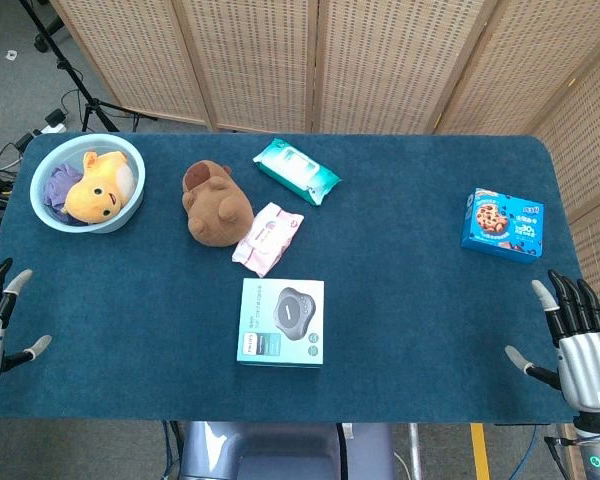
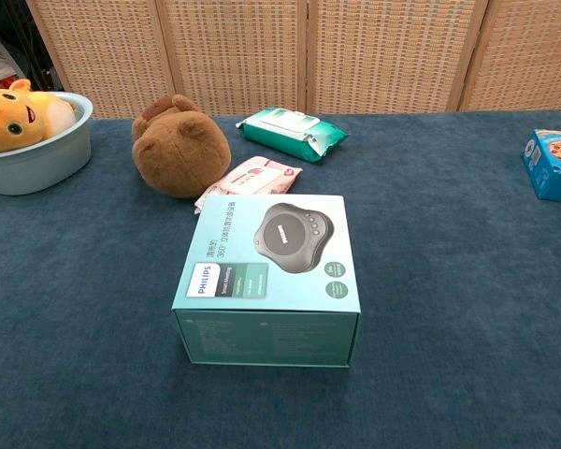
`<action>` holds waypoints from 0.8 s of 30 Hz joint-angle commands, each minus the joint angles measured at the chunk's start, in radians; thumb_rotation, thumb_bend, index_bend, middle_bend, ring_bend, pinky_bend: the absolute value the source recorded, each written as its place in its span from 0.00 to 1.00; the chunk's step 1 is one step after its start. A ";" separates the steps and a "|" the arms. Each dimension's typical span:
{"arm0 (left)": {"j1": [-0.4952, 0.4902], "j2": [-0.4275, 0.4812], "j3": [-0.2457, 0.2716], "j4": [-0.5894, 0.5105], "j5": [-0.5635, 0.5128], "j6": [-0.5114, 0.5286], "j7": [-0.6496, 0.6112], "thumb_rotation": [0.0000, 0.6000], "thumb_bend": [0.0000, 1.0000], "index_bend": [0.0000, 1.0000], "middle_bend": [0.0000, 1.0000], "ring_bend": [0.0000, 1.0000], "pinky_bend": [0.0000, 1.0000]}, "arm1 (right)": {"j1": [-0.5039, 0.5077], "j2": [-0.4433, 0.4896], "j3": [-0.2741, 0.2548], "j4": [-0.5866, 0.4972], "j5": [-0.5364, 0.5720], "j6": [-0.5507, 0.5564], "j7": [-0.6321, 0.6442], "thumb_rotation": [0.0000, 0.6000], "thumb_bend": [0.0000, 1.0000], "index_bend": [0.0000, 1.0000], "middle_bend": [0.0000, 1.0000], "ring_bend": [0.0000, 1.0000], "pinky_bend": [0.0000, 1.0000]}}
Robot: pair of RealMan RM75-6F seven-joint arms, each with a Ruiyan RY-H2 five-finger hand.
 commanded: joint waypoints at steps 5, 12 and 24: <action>0.003 0.005 0.000 -0.004 -0.007 -0.002 0.000 1.00 0.00 0.00 0.00 0.00 0.00 | 0.000 0.000 -0.003 0.000 0.002 -0.007 -0.003 1.00 0.00 0.00 0.00 0.00 0.00; -0.013 0.011 -0.029 -0.007 -0.035 -0.018 -0.005 1.00 0.00 0.00 0.21 0.19 0.08 | 0.000 0.008 -0.005 -0.018 0.007 -0.015 -0.001 1.00 0.00 0.00 0.00 0.00 0.00; -0.197 0.100 -0.189 -0.058 -0.383 -0.427 -0.081 1.00 0.17 0.00 0.98 1.00 0.97 | 0.001 0.019 0.002 -0.027 0.034 -0.034 0.011 1.00 0.00 0.00 0.00 0.00 0.00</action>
